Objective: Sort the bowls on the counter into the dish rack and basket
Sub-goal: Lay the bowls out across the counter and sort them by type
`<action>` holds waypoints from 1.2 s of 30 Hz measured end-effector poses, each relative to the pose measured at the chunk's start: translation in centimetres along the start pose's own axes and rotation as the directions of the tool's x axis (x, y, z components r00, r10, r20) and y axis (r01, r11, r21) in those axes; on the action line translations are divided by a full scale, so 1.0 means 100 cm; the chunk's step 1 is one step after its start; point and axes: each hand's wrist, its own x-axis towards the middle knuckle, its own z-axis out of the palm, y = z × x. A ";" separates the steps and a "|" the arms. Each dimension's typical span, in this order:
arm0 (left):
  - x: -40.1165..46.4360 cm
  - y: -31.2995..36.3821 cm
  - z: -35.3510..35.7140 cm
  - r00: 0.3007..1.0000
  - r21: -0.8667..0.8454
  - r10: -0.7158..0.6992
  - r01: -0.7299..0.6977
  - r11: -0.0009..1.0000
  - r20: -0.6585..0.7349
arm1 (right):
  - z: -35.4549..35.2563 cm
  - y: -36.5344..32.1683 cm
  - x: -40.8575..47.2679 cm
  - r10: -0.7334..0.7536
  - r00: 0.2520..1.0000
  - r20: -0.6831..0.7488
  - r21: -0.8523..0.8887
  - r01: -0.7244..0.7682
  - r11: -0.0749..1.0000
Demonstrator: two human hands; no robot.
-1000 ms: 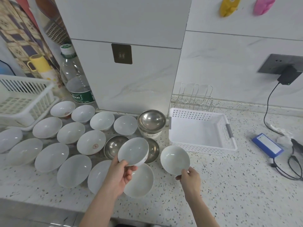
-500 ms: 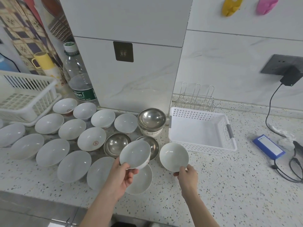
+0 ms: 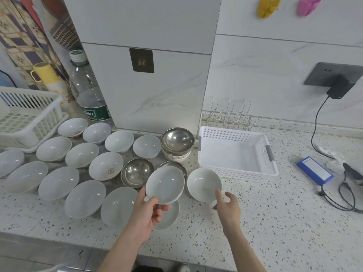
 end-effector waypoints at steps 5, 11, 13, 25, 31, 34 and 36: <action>-0.006 -0.003 0.008 0.996 0.142 0.031 -0.043 0.989 0.086 | -0.015 -0.004 -0.014 -0.159 0.979 -0.124 0.176 0.179 0.968; -0.016 -0.017 0.020 0.965 0.383 -0.043 -0.061 0.922 0.257 | -0.033 -0.012 -0.027 -0.300 0.918 0.260 0.232 0.242 0.942; -0.020 -0.027 0.025 0.958 0.421 -0.068 -0.057 0.905 0.277 | -0.039 -0.007 -0.031 -0.294 0.880 0.373 0.162 0.250 0.955; -0.020 -0.065 0.028 0.951 0.579 -0.083 -0.111 0.808 0.299 | -0.044 0.032 -0.035 -0.231 0.873 0.430 -0.254 0.362 0.897; -0.015 -0.073 0.031 0.936 0.583 -0.011 -0.210 0.784 0.352 | -0.041 0.038 -0.030 -0.219 0.873 0.435 -0.304 0.372 0.877; -0.013 -0.071 0.031 0.912 0.623 0.030 -0.304 0.721 0.410 | -0.039 0.041 -0.030 -0.205 0.870 0.448 -0.314 0.368 0.875; -0.012 -0.070 0.030 0.907 0.634 0.043 -0.326 0.701 0.419 | -0.038 0.043 -0.030 -0.197 0.868 0.456 -0.311 0.363 0.879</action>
